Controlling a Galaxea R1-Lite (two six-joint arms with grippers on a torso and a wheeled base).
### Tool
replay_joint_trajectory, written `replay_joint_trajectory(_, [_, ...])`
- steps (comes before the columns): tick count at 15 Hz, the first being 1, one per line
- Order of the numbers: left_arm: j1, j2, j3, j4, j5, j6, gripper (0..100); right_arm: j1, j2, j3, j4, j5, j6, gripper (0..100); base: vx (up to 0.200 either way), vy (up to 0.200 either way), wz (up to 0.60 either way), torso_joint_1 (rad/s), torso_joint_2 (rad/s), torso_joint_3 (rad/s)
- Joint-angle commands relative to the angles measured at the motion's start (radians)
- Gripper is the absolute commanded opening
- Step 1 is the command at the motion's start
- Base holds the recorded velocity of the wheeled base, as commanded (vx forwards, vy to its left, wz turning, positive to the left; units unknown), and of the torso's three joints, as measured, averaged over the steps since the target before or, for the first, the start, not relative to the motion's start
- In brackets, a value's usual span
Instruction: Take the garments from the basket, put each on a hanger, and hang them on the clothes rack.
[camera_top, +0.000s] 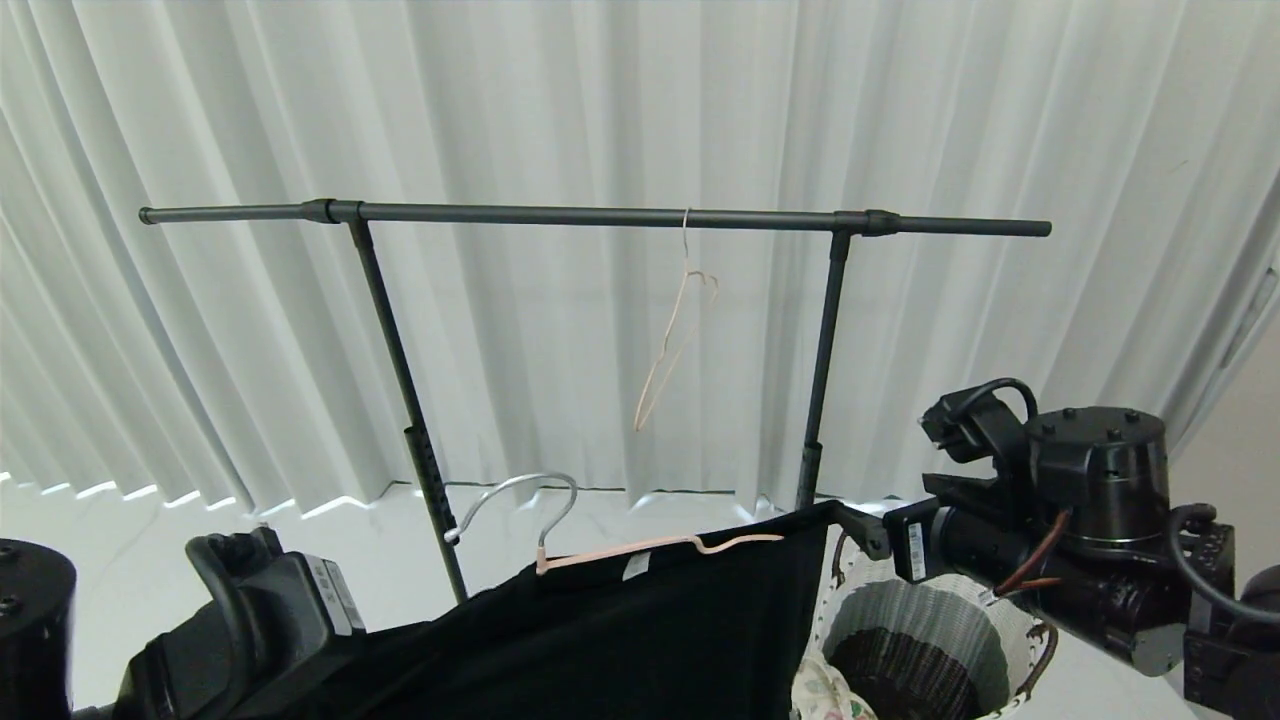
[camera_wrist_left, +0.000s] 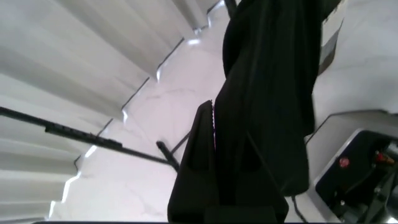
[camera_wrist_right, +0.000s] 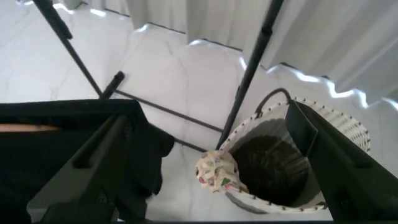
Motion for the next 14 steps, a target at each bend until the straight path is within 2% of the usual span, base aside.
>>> replay_joint_trajectory(1, [0.008,0.065,-0.001,-0.001,0.011,0.001,0,-0.007,-0.077,-0.105,0.108,0.05,-0.002,100,0.0,0.0,0.0,0.0,0.0,0.0])
replay_joint_trajectory(4, [0.019,0.126,-0.024,-0.004,0.044,-0.005,0,-0.007,-0.172,-0.246,0.321,0.153,-0.005,100,0.0,0.0,0.0,0.0,0.0,0.0])
replay_joint_trajectory(9, [0.016,0.125,-0.03,-0.007,0.017,-0.029,0,-0.016,-0.318,-0.287,0.556,0.283,-0.038,100,0.0,0.0,0.0,0.0,0.0,0.0])
replay_joint_trajectory(12, [0.016,0.111,-0.027,-0.066,-0.053,-0.042,0,-0.019,-0.341,-0.29,0.602,0.34,-0.124,100,0.0,0.0,0.0,0.0,0.0,0.0])
replay_joint_trajectory(14, [0.014,0.112,-0.026,-0.102,-0.088,-0.042,0,-0.016,-0.344,-0.321,0.678,0.435,-0.239,100,0.0,0.0,0.0,0.0,0.0,0.0])
